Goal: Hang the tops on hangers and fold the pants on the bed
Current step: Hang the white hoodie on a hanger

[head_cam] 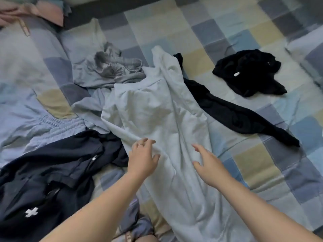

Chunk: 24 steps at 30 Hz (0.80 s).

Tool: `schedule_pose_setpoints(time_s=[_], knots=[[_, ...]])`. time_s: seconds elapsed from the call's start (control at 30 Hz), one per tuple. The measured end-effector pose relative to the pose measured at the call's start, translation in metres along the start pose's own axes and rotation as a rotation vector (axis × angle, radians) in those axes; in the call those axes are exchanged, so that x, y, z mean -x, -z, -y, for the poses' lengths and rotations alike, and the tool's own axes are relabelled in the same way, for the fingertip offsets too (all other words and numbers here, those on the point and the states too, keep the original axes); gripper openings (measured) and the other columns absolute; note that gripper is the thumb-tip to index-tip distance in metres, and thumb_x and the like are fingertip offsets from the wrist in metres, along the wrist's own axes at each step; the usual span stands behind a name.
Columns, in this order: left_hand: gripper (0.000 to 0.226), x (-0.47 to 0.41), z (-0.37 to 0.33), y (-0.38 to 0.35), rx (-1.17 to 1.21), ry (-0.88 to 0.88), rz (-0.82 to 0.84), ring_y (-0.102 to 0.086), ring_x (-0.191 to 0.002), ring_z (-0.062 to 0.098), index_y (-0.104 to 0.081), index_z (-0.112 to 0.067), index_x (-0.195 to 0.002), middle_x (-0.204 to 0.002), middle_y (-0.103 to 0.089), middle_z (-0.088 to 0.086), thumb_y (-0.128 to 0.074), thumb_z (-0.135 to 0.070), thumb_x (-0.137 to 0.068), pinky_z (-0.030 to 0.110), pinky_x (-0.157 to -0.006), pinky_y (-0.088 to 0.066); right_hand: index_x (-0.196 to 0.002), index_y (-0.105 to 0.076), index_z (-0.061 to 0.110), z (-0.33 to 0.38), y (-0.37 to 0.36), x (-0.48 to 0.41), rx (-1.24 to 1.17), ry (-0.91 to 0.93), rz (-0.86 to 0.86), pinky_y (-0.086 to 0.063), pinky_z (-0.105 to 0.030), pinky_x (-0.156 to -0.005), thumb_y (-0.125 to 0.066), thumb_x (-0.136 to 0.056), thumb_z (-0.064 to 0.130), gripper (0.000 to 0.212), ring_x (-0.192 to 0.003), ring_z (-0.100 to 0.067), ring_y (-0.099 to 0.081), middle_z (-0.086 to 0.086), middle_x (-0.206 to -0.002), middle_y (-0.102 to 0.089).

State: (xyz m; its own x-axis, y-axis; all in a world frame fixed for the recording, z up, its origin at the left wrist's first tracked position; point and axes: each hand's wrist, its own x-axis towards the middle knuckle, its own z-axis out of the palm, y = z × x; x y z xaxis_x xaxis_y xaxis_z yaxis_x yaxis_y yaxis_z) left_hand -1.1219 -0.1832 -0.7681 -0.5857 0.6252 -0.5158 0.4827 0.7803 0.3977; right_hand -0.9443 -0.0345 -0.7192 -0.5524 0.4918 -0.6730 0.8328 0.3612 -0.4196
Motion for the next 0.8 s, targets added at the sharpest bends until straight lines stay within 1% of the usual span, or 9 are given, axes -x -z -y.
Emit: schedule_pose_setpoints(time_s=[0.17,0.27,0.33,0.4,0.5,0.57,0.63,0.73,0.8], knots=[[0.067,-0.107,0.034,0.063,-0.043,-0.010,-0.275,-0.010,-0.151,0.031,-0.031,-0.025,-0.150,-0.166,-0.010,0.006,-0.064,-0.041,-0.094,0.048,-0.119,-0.023,-0.154,-0.026,0.030,0.087,0.018,-0.100,0.111,0.223,-0.131,-0.033,-0.045,-0.113,-0.055,-0.097,0.024,0.064,-0.139,-0.022,-0.036,0.004,-0.152,-0.039],[0.067,-0.168,0.050,0.094,0.134,-0.022,-0.426,-0.024,-0.146,0.035,-0.030,-0.022,-0.151,-0.167,-0.007,0.006,-0.064,-0.036,-0.095,0.052,-0.114,-0.031,-0.154,-0.027,0.028,0.141,0.030,-0.160,0.193,0.362,-0.275,-0.029,-0.044,-0.114,-0.057,-0.096,0.026,0.065,-0.142,-0.021,-0.029,0.005,-0.154,-0.036],[0.069,-0.201,0.060,0.102,0.289,0.034,-0.385,-0.039,-0.138,0.033,-0.026,-0.024,-0.154,-0.164,-0.018,0.008,-0.062,-0.035,-0.097,0.044,-0.107,-0.036,-0.156,-0.025,0.029,0.168,0.034,-0.194,0.299,0.392,-0.349,-0.023,-0.042,-0.114,-0.056,-0.097,0.029,0.067,-0.146,-0.020,-0.021,0.005,-0.159,-0.028],[0.071,-0.222,0.068,0.095,0.244,0.048,-0.281,-0.050,-0.128,0.034,-0.023,-0.027,-0.155,-0.147,-0.043,0.015,-0.062,-0.033,-0.096,0.041,-0.096,-0.040,-0.157,-0.019,0.034,0.186,0.033,-0.223,0.435,0.386,-0.352,-0.018,-0.044,-0.116,-0.054,-0.098,0.031,0.069,-0.150,-0.021,-0.012,0.005,-0.165,-0.015],[0.061,-0.236,0.080,0.071,0.155,0.010,-0.263,-0.054,-0.118,0.035,-0.032,-0.027,-0.150,-0.131,-0.051,0.014,-0.058,-0.029,-0.095,0.036,-0.081,-0.036,-0.155,-0.008,0.047,0.196,0.022,-0.260,0.529,0.322,-0.269,-0.024,-0.054,-0.114,-0.052,-0.097,0.018,0.078,-0.153,-0.028,-0.004,0.007,-0.167,0.001],[0.053,-0.245,0.085,0.059,0.133,0.035,-0.313,-0.054,-0.115,0.034,-0.037,-0.027,-0.144,-0.128,-0.051,0.012,-0.056,-0.028,-0.094,0.037,-0.080,-0.038,-0.153,-0.004,0.053,0.197,0.011,-0.278,0.541,0.259,-0.235,-0.032,-0.056,-0.110,-0.047,-0.095,0.008,0.085,-0.151,-0.034,-0.009,0.005,-0.167,0.006],[0.044,-0.250,0.084,0.049,0.089,0.057,-0.336,-0.054,-0.113,0.035,-0.039,-0.028,-0.136,-0.125,-0.051,0.009,-0.053,-0.024,-0.094,0.047,-0.081,-0.046,-0.152,-0.009,0.054,0.197,0.002,-0.289,0.579,0.215,-0.211,-0.038,-0.054,-0.107,-0.044,-0.094,0.007,0.082,-0.146,-0.041,-0.019,0.000,-0.165,0.002],[0.032,-0.256,0.084,0.042,0.075,0.085,-0.349,-0.055,-0.111,0.035,-0.041,-0.026,-0.124,-0.122,-0.050,0.006,-0.049,-0.019,-0.094,0.049,-0.077,-0.046,-0.140,-0.035,0.041,0.203,-0.001,-0.299,0.644,0.185,-0.210,-0.044,-0.051,-0.096,-0.047,-0.093,0.011,0.057,-0.128,-0.044,-0.038,-0.008,-0.151,-0.019],[0.028,-0.258,0.084,0.041,0.086,0.082,-0.365,-0.055,-0.108,0.035,-0.043,-0.022,-0.121,-0.121,-0.049,0.008,-0.050,-0.015,-0.094,0.048,-0.076,-0.045,-0.132,-0.042,0.030,0.204,0.000,-0.302,0.643,0.171,-0.223,-0.044,-0.050,-0.094,-0.050,-0.092,0.009,0.046,-0.123,-0.044,-0.044,-0.011,-0.145,-0.025]])
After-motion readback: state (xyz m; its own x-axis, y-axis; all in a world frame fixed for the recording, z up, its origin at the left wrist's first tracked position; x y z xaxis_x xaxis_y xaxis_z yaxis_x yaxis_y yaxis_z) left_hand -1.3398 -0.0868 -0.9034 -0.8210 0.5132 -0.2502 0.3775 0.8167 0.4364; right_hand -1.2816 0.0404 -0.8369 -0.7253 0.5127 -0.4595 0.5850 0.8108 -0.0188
